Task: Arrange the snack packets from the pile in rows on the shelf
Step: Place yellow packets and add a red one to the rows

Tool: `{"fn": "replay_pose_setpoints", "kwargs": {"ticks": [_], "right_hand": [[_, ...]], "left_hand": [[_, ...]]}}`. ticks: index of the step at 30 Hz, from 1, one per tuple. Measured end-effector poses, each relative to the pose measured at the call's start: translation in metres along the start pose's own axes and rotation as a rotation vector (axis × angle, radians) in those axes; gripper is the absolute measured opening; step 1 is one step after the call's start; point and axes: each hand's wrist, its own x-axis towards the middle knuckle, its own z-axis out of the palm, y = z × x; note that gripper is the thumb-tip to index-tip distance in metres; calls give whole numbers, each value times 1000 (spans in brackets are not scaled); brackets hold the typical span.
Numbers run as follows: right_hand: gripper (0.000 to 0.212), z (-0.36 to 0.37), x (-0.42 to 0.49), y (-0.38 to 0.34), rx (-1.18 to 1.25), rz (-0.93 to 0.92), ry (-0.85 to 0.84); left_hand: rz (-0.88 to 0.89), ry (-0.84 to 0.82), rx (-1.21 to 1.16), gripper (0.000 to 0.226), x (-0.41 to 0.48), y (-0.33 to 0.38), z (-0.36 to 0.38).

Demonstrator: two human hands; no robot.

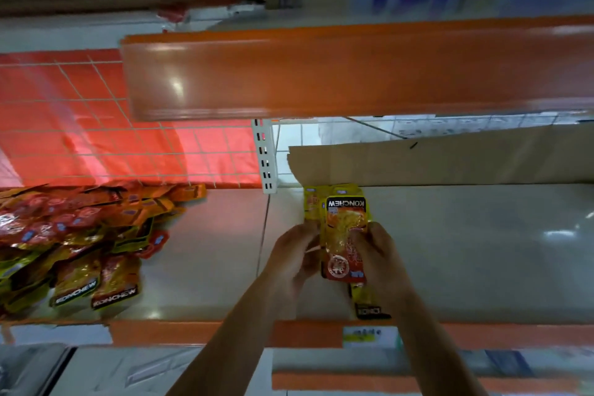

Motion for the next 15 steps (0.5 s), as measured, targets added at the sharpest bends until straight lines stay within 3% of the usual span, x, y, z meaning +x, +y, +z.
{"fn": "replay_pose_setpoints", "kwargs": {"ticks": [1,5,8,10,15], "right_hand": [[12,-7,4,1,-8,6,0],[20,-23,15,5,-96,7,-6],[24,-32,20,1,-66,-12,27],[22,-38,21,1,-44,-3,38],[20,-45,21,4,-42,11,53]], "left_hand": [[24,7,27,9,3,-5,3],[65,81,60,20,14,-16,14],[135,318,82,29,24,-13,9],[236,410,255,27,32,-10,-1],[440,442,680,13,54,-2,-14]]}}
